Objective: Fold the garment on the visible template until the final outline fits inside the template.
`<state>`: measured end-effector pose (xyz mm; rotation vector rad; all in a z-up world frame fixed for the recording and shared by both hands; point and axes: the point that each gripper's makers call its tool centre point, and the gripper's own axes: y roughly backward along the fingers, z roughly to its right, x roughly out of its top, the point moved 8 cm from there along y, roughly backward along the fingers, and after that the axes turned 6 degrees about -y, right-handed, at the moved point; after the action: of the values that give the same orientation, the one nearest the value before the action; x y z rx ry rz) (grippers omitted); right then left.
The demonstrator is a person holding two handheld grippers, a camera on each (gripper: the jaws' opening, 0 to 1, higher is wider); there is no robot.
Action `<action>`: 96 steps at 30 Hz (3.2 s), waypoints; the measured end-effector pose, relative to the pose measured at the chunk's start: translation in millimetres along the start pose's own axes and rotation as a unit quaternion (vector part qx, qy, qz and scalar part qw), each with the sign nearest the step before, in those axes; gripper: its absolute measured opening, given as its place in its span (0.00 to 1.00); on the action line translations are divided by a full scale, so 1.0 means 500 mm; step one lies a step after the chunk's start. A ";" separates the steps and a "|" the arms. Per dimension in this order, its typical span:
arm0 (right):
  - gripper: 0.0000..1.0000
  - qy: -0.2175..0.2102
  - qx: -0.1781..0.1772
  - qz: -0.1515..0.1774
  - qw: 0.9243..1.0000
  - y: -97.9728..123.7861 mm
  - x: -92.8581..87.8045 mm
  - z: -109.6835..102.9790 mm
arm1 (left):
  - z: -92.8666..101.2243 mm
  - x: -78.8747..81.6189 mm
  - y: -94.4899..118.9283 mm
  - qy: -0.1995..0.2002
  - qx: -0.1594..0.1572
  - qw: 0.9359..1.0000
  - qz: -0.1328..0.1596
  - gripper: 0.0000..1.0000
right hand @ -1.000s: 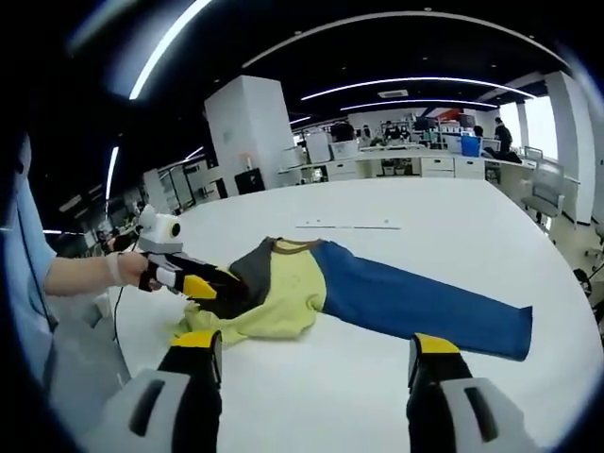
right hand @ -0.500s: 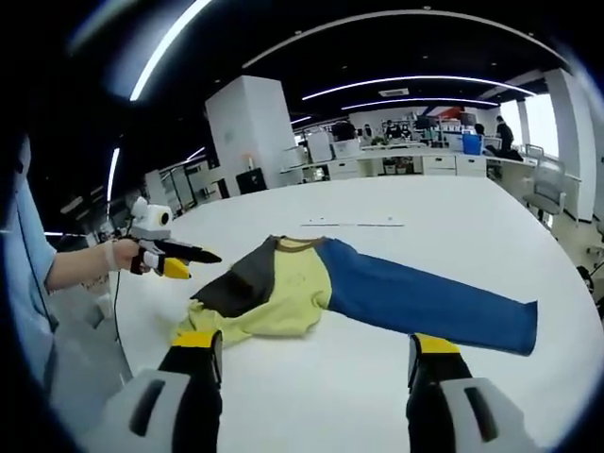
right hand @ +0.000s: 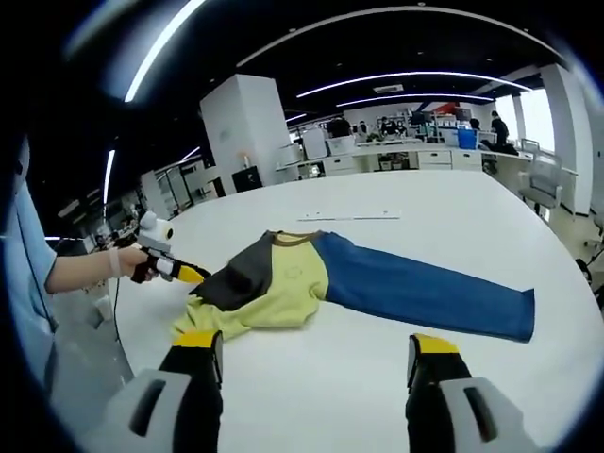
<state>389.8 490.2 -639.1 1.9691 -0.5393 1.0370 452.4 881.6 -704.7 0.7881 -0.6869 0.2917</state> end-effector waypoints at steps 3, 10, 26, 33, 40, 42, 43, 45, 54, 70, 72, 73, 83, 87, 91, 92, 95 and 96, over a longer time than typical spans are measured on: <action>0.80 0.000 0.002 -0.001 1.000 -0.003 -0.001 -0.003 | -0.002 -0.006 0.008 0.006 0.001 1.000 -0.004 0.41; 0.80 0.004 0.007 -0.007 1.000 -0.012 -0.006 -0.010 | 0.008 -0.027 0.006 0.085 -0.041 0.995 -0.015 0.32; 0.80 0.006 -0.001 -0.001 1.000 -0.007 -0.002 -0.008 | -0.014 -0.004 0.012 0.116 -0.032 0.992 0.023 0.20; 0.79 0.007 0.000 -0.007 1.000 -0.010 -0.007 -0.009 | -0.009 -0.022 0.013 0.146 -0.052 0.988 0.011 0.17; 0.79 0.018 0.001 -0.012 1.000 -0.012 -0.007 -0.015 | 0.003 -0.018 0.002 0.162 -0.066 0.984 0.020 0.11; 0.79 0.015 0.002 -0.010 1.000 -0.011 -0.005 -0.015 | 0.002 -0.015 0.005 0.157 -0.061 0.985 0.024 0.11; 0.79 0.015 0.001 -0.009 1.000 -0.010 -0.005 -0.014 | 0.000 -0.014 0.006 0.155 -0.058 0.986 0.025 0.10; 0.79 0.016 0.001 -0.009 1.000 -0.010 -0.004 -0.015 | -0.004 -0.011 0.011 0.157 -0.054 0.986 0.030 0.06; 0.79 0.012 0.002 -0.009 1.000 -0.011 -0.009 -0.023 | -0.004 0.000 0.023 0.152 -0.051 0.986 0.049 0.00; 0.81 0.029 0.011 -0.009 0.999 -0.027 0.006 -0.044 | -0.095 0.014 0.173 0.080 0.042 0.991 0.101 0.00; 0.83 0.037 0.011 -0.012 0.999 -0.032 0.008 -0.047 | -0.117 0.012 0.200 0.071 0.061 0.990 0.105 0.00; 0.84 0.040 0.011 -0.013 0.999 -0.033 0.009 -0.047 | -0.131 0.010 0.213 0.067 0.072 0.990 0.106 0.00; 0.87 0.049 0.010 -0.020 0.999 -0.036 0.012 -0.049 | -0.218 0.005 0.308 0.053 0.147 0.982 0.107 0.00; 0.87 0.047 0.008 -0.023 0.999 -0.036 0.008 -0.048 | -0.260 -0.007 0.346 0.053 0.184 0.976 0.108 0.00; 0.87 0.044 0.007 -0.027 0.999 -0.037 0.001 -0.045 | -0.301 -0.021 0.382 0.071 0.217 0.966 0.119 0.00; 0.87 0.042 0.007 -0.028 0.999 -0.038 0.000 -0.044 | -0.307 -0.023 0.389 0.071 0.224 0.965 0.119 0.00; 0.86 0.041 0.007 -0.030 0.999 -0.040 -0.001 -0.043 | -0.333 -0.030 0.408 0.071 0.242 0.960 0.121 0.00; 0.86 0.041 0.007 -0.030 0.999 -0.041 -0.001 -0.042 | -0.342 -0.033 0.414 0.069 0.252 0.958 0.119 0.00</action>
<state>393.5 519.4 -642.4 1.9345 -0.4272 1.0806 417.7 1147.9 -687.9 1.1578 -0.5810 0.7555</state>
